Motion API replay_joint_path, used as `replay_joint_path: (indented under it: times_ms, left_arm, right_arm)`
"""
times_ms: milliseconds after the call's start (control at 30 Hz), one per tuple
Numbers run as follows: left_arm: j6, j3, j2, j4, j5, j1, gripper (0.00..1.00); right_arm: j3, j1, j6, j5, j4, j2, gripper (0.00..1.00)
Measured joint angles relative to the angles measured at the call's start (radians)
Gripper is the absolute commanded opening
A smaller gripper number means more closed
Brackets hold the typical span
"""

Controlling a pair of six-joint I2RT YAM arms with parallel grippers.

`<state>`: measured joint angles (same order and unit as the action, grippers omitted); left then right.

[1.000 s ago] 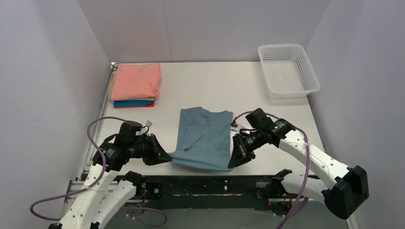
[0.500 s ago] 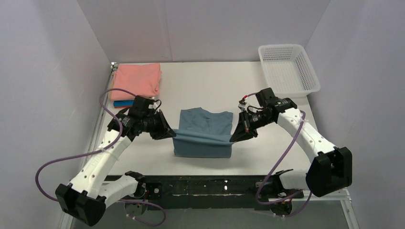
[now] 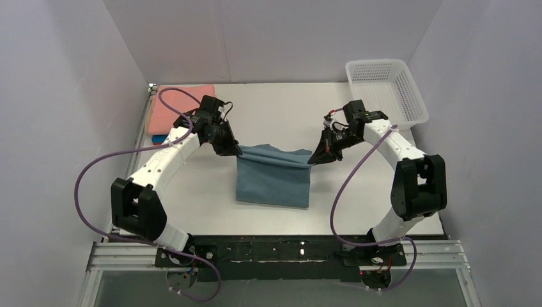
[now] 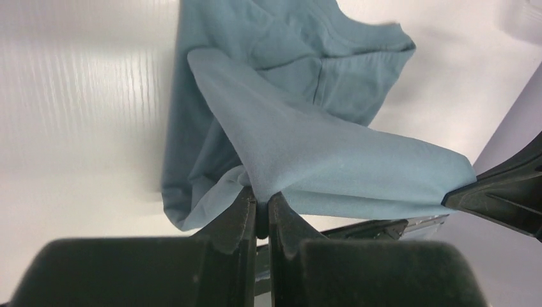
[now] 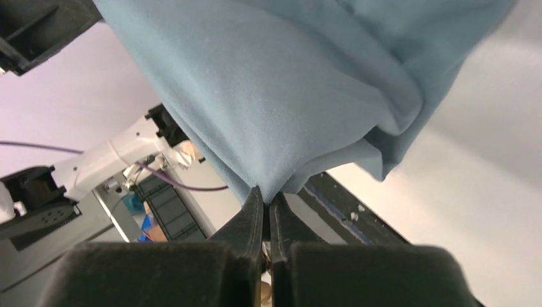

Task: Fold and stack the t-shirts
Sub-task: Fold the long partially folded tshirt into a neat square

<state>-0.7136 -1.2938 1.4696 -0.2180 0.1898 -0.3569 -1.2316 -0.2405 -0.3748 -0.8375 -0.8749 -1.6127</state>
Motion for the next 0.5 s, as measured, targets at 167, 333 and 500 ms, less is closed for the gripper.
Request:
replay_joint_path:
  times_ms: [167, 333, 500]
  left_arm:
    - [0.015, -0.067, 0.138, 0.019, 0.005, 0.023, 0.0]
    - [0.019, -0.151, 0.304, 0.035, 0.028, 0.036, 0.06]
    - [0.031, -0.239, 0.438, 0.027, 0.038, 0.042, 0.61]
  right_arm:
    - [-0.037, 0.024, -0.026, 0.022, 0.063, -0.099, 0.01]
    - [-0.055, 0.046, -0.05, 0.039, 0.124, -0.176, 0.01]
    - [-0.097, 0.059, -0.076, 0.076, 0.156, -0.266, 0.39]
